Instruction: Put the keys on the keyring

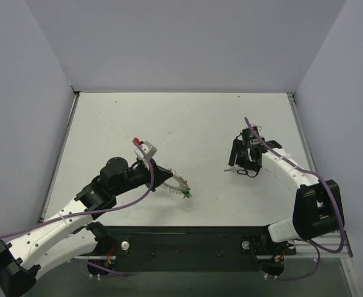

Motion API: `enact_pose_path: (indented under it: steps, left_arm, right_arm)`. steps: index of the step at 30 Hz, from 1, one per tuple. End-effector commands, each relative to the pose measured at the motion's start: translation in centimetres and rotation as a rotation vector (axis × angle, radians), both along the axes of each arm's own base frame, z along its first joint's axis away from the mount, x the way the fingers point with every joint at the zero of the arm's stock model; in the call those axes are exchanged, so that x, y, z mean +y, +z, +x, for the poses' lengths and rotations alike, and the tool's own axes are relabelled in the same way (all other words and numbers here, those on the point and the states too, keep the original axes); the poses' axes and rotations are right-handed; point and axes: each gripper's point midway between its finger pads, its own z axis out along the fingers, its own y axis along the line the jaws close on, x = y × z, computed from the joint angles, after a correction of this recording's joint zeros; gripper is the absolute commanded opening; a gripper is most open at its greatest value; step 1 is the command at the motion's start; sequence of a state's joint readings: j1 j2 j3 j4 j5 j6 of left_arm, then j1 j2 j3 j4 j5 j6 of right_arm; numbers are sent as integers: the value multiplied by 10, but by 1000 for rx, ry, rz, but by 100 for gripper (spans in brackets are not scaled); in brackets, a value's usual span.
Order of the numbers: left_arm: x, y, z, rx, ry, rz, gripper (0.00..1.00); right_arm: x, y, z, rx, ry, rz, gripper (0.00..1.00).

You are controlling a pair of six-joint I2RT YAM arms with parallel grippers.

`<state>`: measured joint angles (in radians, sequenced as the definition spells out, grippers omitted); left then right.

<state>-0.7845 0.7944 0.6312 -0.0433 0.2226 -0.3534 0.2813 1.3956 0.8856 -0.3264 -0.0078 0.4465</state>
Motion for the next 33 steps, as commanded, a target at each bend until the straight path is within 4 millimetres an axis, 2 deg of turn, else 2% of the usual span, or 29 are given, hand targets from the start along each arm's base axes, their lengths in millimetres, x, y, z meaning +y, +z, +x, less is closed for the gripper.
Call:
enact_pose_path:
  steps: [1, 14, 25, 29, 33]
  left_arm:
    - [-4, 46, 0, -114, -25, -103, 0]
    - [1, 41, -6, -98, -20, -122, 0]
    - [-1, 40, -7, -93, -29, -125, 0]
    - [-1, 42, -9, -95, -33, -129, 0]
    - [-1, 42, -9, -93, -35, -127, 0]
  right_arm:
    - [-6, -8, 8, 51, -17, -36, 59]
    - [-13, -42, 14, 157, -28, -89, 58]
    - [-12, -56, 15, 183, -49, -22, 39]
    - [-10, -59, 15, 190, -46, -7, 37]
    - [-7, -60, 16, 190, -41, 7, 28]
